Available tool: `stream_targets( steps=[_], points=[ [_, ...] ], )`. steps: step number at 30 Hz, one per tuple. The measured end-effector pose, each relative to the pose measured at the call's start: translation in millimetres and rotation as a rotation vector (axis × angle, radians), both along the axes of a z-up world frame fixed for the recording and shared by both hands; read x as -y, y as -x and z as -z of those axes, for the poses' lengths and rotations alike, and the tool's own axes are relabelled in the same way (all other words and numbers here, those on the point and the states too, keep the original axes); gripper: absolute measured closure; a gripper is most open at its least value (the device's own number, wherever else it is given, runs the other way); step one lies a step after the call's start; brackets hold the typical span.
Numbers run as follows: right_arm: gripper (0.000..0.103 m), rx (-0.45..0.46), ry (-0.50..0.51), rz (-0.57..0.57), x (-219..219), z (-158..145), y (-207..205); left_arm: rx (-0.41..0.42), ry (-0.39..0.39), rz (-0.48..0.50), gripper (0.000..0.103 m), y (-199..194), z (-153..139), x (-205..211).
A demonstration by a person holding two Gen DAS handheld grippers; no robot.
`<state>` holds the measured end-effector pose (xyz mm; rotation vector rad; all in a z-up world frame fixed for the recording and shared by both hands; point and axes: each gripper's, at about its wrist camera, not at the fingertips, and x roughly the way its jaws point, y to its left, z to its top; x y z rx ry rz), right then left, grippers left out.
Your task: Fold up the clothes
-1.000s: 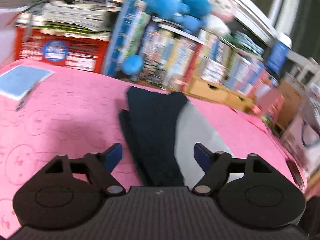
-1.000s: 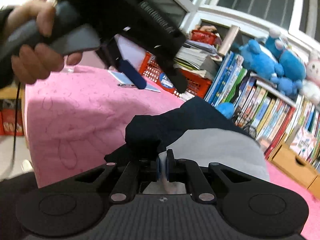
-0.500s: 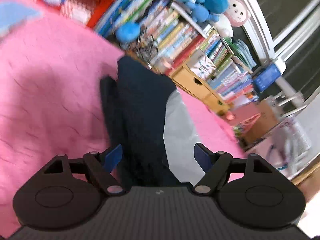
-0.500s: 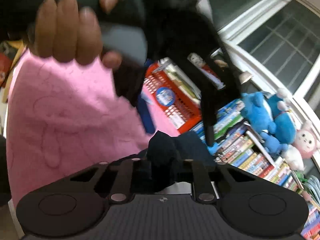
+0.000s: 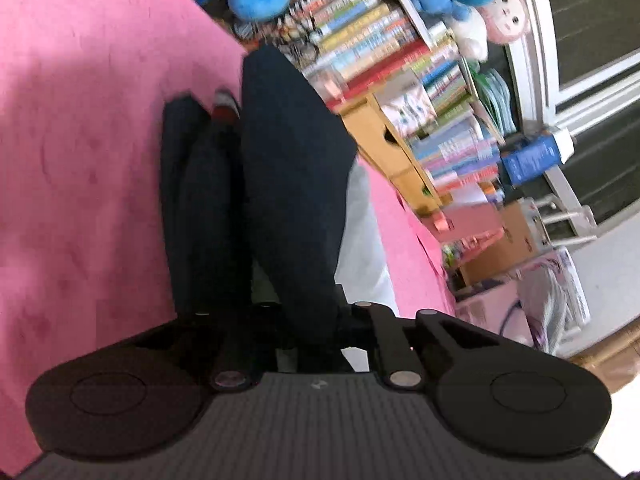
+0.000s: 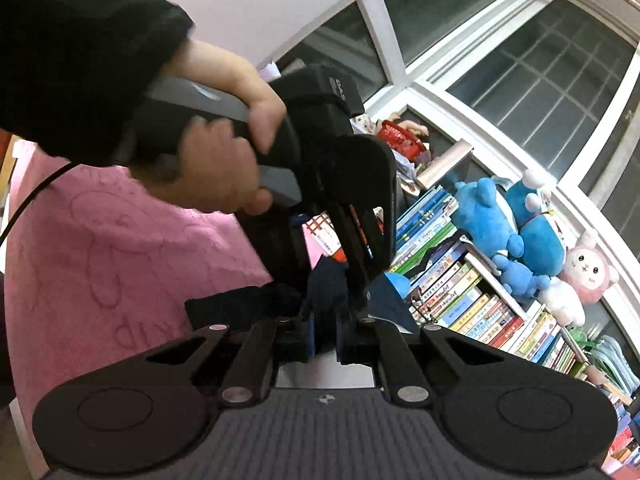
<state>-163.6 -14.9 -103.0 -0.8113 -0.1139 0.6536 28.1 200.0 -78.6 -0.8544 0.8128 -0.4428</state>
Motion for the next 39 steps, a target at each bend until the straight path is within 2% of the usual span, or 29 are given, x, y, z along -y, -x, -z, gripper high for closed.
stream_targets(
  steps=[3,5,7,9,11,12,13,14,15,16,17,22,27,30,33,35,39],
  points=[
    [0.095,0.005,0.008,0.002,0.9,1.6,2.7,0.001,0.043,-0.003,0.088,-0.8,0.3,-13.5],
    [0.095,0.016,0.008,0.014,-0.6,2.8,1.5,-0.012,0.031,0.013,0.075,6.7,2.3,-14.5],
    [0.094,0.030,0.007,0.021,-4.9,2.4,-0.9,-0.034,0.003,0.024,0.067,14.5,5.7,-10.8],
    [0.091,0.054,0.039,0.012,-13.0,5.2,-0.2,-0.048,0.029,0.037,0.066,21.1,10.2,-9.9],
    [0.080,0.085,0.077,0.005,-22.1,9.5,1.2,-0.042,0.062,0.044,0.061,24.4,10.1,-9.2],
    [0.061,0.101,0.090,0.004,-26.3,11.7,0.7,-0.040,0.070,0.045,0.061,25.3,9.4,-8.5],
    [0.055,0.114,0.100,0.003,-30.2,13.3,-0.4,-0.038,0.073,0.046,0.061,25.6,8.1,-7.7],
    [0.056,0.112,0.099,0.000,-33.1,13.4,-2.3,-0.034,0.080,0.050,0.062,25.3,7.0,-6.7],
    [0.062,0.103,0.094,-0.004,-35.3,12.8,-4.5,-0.027,0.090,0.052,0.064,25.0,6.4,-6.6],
    [0.085,0.088,0.088,-0.007,-36.3,11.9,-6.2,-0.021,0.101,0.051,0.068,25.4,6.5,-7.8],
    [0.088,0.069,0.082,-0.008,-36.6,10.7,-7.6,-0.018,0.107,0.050,0.072,25.2,6.5,-8.9],
    [0.094,-0.026,0.060,-0.027,-25.7,3.0,-10.3,-0.039,0.103,0.013,0.078,16.5,14.0,-15.5],
    [0.094,-0.152,0.054,-0.053,-11.0,-3.9,-8.5,-0.036,0.069,-0.021,0.077,11.8,19.6,-15.7],
    [0.094,-0.169,0.052,-0.065,-8.9,-4.7,-5.4,-0.019,0.026,-0.057,0.077,12.6,14.8,-17.7],
    [0.094,-0.169,0.056,-0.066,-12.1,-2.1,-0.8,0.013,-0.062,-0.107,0.077,13.0,2.2,-21.8],
    [0.094,-0.174,0.056,-0.065,-14.7,0.0,0.8,0.041,-0.161,-0.166,0.076,9.6,-11.7,-22.7],
    [0.093,-0.178,0.049,-0.061,-13.7,-0.4,2.4,0.094,-0.422,-0.334,0.075,15.5,-44.1,-21.8]
  ],
)
